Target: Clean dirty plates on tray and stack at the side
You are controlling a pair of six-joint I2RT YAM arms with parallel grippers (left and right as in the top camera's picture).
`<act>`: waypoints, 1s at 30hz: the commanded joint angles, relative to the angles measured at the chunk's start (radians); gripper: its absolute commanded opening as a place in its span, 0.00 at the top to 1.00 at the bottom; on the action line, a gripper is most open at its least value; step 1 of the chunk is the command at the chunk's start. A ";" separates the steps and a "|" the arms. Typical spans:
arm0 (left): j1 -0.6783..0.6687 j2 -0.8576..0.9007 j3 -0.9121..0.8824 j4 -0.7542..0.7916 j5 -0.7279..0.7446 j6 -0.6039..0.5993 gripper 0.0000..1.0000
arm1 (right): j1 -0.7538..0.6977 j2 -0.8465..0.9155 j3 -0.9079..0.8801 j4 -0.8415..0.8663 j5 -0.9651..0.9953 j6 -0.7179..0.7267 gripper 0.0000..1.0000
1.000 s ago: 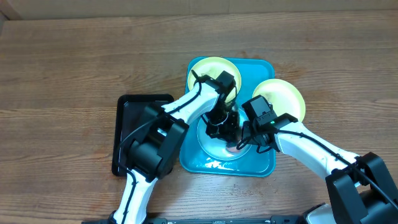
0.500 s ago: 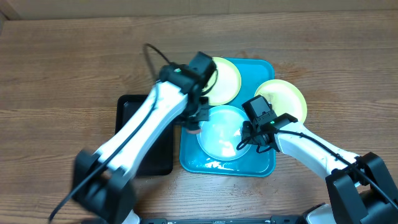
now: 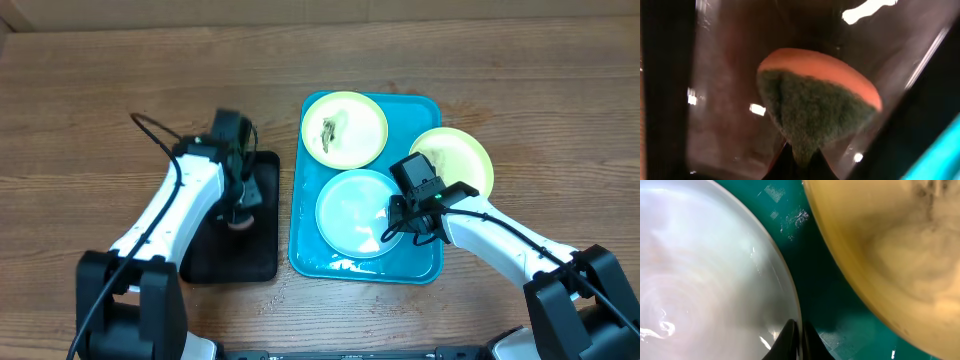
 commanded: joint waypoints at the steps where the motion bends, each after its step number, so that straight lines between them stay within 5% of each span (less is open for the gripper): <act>1: 0.002 -0.005 -0.034 0.015 0.050 0.028 0.92 | 0.005 0.010 0.001 -0.026 -0.028 -0.032 0.96; 4: 0.005 -0.021 0.011 -0.040 0.058 0.050 0.44 | 0.005 -0.002 0.058 -0.096 -0.030 -0.032 0.96; 5: 0.006 -0.033 0.036 -0.068 0.057 0.058 0.37 | 0.005 -0.013 0.093 -0.127 -0.030 -0.033 0.96; 11: 0.031 -0.151 0.176 -0.185 0.058 0.069 0.20 | 0.016 -0.065 0.286 -0.247 0.011 -0.098 0.96; 15: 0.061 -0.243 0.259 -0.229 0.084 0.068 0.00 | 0.059 -0.068 0.433 -0.283 0.050 -0.178 0.96; 30: 0.136 -0.504 0.459 -0.334 0.158 0.068 0.00 | 0.468 0.019 0.503 0.048 0.502 -0.269 0.96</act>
